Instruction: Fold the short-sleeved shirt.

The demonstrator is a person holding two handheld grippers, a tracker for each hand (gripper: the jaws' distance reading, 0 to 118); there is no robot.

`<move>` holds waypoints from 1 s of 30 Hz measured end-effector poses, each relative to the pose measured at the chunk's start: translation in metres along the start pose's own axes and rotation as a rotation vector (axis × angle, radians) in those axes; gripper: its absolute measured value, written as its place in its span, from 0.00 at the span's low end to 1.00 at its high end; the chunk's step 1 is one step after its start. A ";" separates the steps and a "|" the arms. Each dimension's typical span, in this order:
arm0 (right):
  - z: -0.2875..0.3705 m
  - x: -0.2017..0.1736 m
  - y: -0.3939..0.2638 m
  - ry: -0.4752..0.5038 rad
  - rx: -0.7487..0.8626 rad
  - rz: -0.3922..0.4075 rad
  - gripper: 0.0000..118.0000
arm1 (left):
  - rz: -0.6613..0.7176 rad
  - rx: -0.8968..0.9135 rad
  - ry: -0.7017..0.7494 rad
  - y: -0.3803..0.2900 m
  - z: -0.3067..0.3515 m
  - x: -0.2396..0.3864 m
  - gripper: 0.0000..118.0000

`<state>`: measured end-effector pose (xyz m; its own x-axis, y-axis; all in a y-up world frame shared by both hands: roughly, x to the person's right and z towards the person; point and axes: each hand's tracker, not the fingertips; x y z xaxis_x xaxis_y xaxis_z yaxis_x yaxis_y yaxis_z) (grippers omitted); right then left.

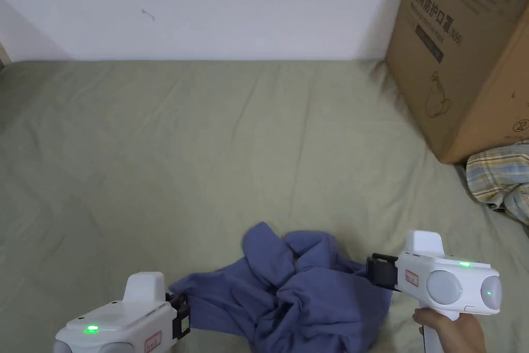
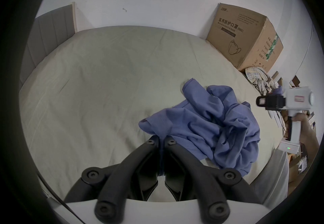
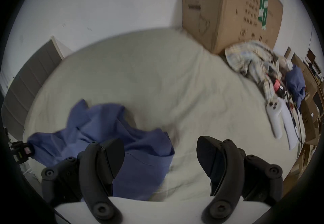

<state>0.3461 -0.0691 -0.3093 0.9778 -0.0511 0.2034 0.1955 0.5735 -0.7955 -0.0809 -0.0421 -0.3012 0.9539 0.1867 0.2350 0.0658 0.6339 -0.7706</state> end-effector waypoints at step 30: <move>0.174 -0.001 0.071 0.081 0.397 0.149 0.03 | 0.103 0.179 -0.071 0.076 0.049 -0.020 0.03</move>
<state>0.3458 0.1138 -0.2661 0.9990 0.0011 0.0451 0.0229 0.8486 -0.5286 -0.1091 0.0388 -0.3352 0.9293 0.3061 0.2066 -0.0901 0.7304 -0.6770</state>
